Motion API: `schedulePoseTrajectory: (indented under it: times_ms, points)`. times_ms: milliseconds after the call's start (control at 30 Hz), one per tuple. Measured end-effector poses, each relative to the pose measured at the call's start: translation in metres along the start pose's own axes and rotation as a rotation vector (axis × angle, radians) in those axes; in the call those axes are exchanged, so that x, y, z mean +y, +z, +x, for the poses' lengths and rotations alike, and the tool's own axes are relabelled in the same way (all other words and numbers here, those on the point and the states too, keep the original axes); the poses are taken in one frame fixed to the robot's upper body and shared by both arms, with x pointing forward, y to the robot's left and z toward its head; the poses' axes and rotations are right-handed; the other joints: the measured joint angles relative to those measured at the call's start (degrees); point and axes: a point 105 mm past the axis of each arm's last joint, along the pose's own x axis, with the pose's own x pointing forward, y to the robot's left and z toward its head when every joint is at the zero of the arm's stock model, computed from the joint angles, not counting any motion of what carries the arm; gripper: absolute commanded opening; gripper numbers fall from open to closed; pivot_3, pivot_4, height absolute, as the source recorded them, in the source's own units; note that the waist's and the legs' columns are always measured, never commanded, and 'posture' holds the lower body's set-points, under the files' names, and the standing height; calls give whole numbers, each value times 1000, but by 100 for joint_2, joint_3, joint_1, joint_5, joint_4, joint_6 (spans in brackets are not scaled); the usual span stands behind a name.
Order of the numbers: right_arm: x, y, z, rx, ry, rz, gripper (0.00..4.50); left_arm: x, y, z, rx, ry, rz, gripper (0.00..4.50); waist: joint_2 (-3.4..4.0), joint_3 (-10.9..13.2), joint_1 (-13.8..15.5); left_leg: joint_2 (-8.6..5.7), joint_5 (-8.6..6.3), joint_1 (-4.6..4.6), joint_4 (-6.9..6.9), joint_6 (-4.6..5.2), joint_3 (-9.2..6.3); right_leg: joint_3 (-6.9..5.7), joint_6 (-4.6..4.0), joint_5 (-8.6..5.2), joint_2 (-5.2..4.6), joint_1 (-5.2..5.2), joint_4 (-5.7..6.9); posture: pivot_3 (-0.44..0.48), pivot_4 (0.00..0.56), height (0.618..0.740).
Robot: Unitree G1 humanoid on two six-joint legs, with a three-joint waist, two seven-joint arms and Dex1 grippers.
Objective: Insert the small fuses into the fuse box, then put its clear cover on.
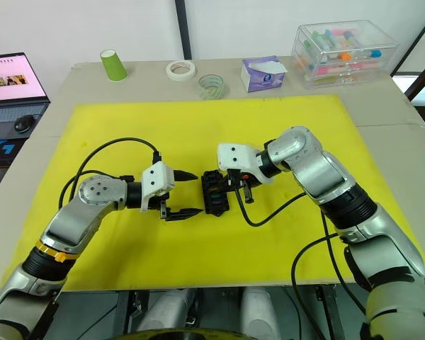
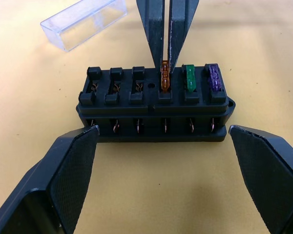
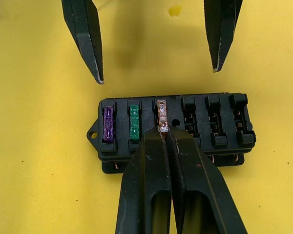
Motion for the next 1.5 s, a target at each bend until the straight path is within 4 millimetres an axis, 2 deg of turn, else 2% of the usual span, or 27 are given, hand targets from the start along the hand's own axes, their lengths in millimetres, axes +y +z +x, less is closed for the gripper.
schedulePoseTrajectory:
  times_ms: [800,1500]
  points:
    - [3,2,-2,-55,8,69,0,0,0,1,1,4,7,4469,0,0,2,-1,0,0,0,0,0,0,0,0,-1,0,0,0,150,740]
    - [1,-2,-2,-54,-11,33,0,0,-1,2,5,9,20,4469,0,0,2,-1,0,0,0,0,0,0,0,0,0,0,0,0,150,740]
